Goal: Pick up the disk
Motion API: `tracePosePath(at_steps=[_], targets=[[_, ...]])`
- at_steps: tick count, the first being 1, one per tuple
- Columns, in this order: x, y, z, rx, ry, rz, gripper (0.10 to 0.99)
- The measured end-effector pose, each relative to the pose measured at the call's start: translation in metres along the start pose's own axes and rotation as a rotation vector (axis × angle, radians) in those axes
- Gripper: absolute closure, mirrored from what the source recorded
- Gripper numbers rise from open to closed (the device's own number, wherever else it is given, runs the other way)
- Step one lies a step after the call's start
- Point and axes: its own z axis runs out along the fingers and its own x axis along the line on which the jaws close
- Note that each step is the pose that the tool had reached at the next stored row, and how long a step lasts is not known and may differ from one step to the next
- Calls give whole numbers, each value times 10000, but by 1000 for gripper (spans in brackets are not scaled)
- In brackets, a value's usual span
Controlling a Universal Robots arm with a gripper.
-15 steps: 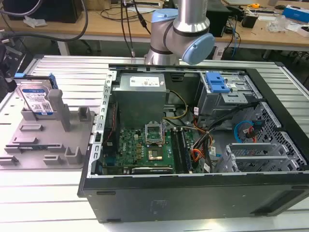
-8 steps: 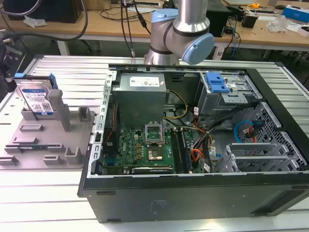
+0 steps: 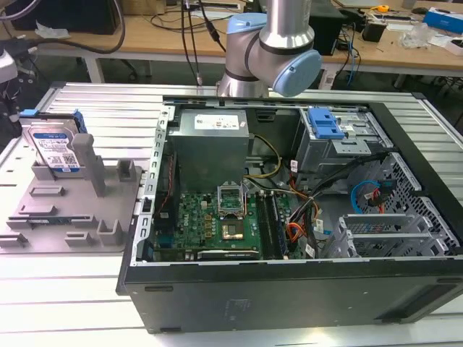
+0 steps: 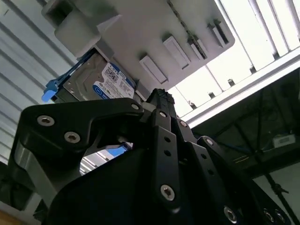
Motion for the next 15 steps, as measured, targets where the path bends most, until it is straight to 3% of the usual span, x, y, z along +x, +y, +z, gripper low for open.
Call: tracePosePath(at_steps=[7, 9, 14, 15], targets=[[0, 0, 1, 1, 70, -1824, 980], [0, 0, 2, 1, 108, -2838, 980], [0, 0, 3, 3, 170, -4460, 671], [0, 0, 4, 5, 188, -4902, 549]])
